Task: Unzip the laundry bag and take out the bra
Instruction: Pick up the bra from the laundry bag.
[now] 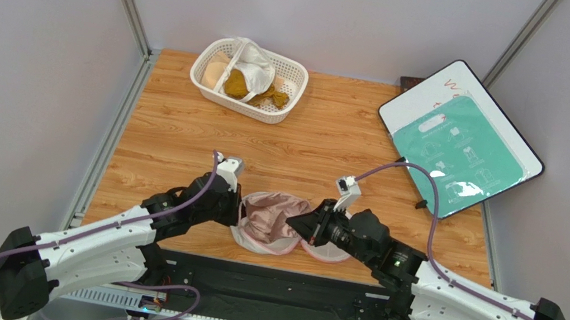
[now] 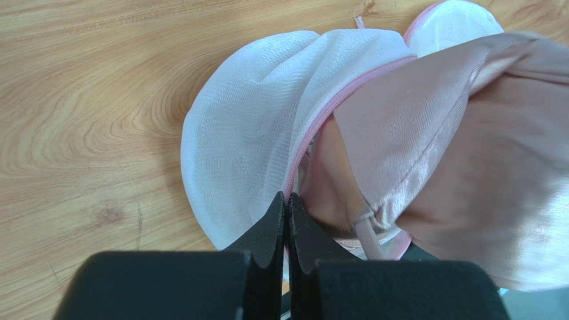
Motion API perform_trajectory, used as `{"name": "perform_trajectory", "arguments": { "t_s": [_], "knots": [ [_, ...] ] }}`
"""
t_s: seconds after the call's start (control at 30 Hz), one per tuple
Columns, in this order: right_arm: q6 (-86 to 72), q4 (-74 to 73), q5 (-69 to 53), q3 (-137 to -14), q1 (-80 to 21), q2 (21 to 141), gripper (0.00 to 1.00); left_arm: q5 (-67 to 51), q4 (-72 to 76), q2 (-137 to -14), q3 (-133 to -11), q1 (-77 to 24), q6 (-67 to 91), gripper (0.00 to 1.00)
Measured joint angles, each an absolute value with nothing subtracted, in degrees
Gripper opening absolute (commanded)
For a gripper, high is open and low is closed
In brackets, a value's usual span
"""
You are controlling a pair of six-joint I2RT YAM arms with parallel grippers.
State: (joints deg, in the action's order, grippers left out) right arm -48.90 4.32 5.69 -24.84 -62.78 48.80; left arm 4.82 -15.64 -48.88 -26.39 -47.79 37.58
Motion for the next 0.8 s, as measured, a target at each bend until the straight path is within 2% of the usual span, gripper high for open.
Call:
{"name": "perform_trajectory", "arguments": {
  "t_s": [0.23, 0.43, 0.5, 0.53, 0.57, 0.63, 0.73, 0.77, 0.8],
  "knots": [
    [-46.41, -3.09, 6.48, -31.22, -61.41, 40.84, 0.0, 5.19, -15.66, -48.75, -26.39, -47.75, 37.58, 0.0],
    [-41.06, -10.85, 5.87, -42.61, -57.32, 41.25, 0.0, 5.74, -15.68, -48.73, -26.39, -47.75, 37.52, 0.0],
    [-39.05, -12.38, 5.02, -46.96, -55.35, 42.74, 0.0, 5.91, -15.7, -48.73, -26.39, -47.75, 37.36, 0.07],
    [-38.02, -13.37, 4.27, -49.45, -54.06, 43.83, 0.0, 5.96, -15.81, -48.73, -26.39, -47.75, 37.26, 0.11],
    [-37.23, -13.72, 3.57, -51.27, -53.06, 44.75, 0.0, 5.98, -15.94, -48.73, -26.41, -47.75, 37.08, 0.26],
    [-35.35, -15.05, 0.82, -56.05, -49.67, 47.83, 0.0, 6.11, -16.73, -48.69, -26.65, -47.75, 36.8, 0.29],
    [-33.26, -15.92, -3.49, -61.73, -44.8, 52.51, 0.0, 6.22, -18.31, -48.01, -27.22, -47.55, 36.27, 0.64],
    [-32.56, -17.04, -5.34, -64.2, -43.0, 54.52, 0.0, 6.2, -18.85, -47.77, -27.55, -47.46, 36.01, 0.79],
    [-31.99, -17.54, -6.87, -66.54, -41.47, 56.69, 0.0, 6.24, -19.16, -47.51, -27.9, -47.4, 35.68, 0.83]
  ]
}}
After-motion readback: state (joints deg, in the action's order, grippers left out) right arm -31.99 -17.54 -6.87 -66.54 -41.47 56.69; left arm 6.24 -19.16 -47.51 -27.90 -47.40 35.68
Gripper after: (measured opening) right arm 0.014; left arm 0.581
